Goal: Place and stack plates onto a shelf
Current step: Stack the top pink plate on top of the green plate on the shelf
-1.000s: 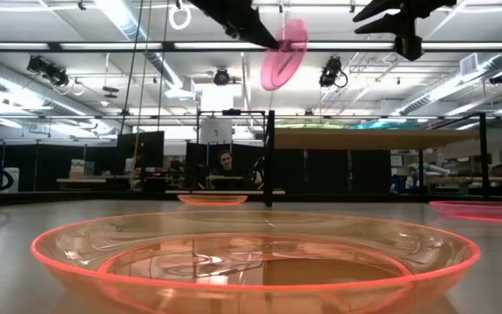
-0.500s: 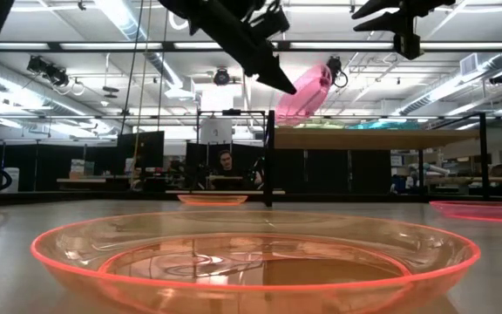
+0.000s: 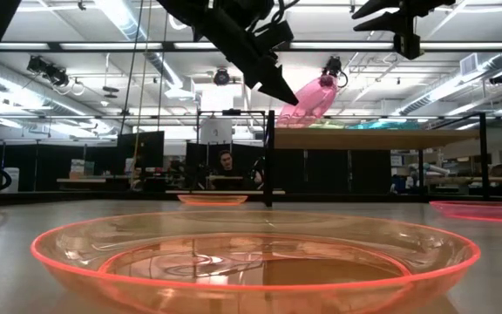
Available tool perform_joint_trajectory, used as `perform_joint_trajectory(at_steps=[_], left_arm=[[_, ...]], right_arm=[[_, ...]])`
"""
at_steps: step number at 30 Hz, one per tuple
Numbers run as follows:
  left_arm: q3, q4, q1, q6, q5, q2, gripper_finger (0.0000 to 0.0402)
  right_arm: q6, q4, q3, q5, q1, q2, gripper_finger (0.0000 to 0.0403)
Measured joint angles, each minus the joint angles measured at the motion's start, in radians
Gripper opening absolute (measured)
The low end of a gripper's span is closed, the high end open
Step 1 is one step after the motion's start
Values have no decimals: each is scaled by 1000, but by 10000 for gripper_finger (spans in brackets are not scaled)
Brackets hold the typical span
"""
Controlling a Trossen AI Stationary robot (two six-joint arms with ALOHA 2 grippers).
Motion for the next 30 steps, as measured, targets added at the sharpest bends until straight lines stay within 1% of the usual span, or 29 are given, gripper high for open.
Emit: perform_joint_trajectory(at_steps=[6,13,23,28,30], left_arm=[[0,0,0,0,-1,0,8],[0,-1,0,2,-36,0,12],[0,0,0,2,-37,0,47],[0,0,0,-1,-37,0,71],[0,0,0,-1,-52,0,82]], right_arm=[[0,0,0,0,0,0,90],[0,0,0,0,0,0,90],[0,0,0,0,0,0,90],[0,0,0,0,0,0,90],[0,0,0,0,0,0,90]])
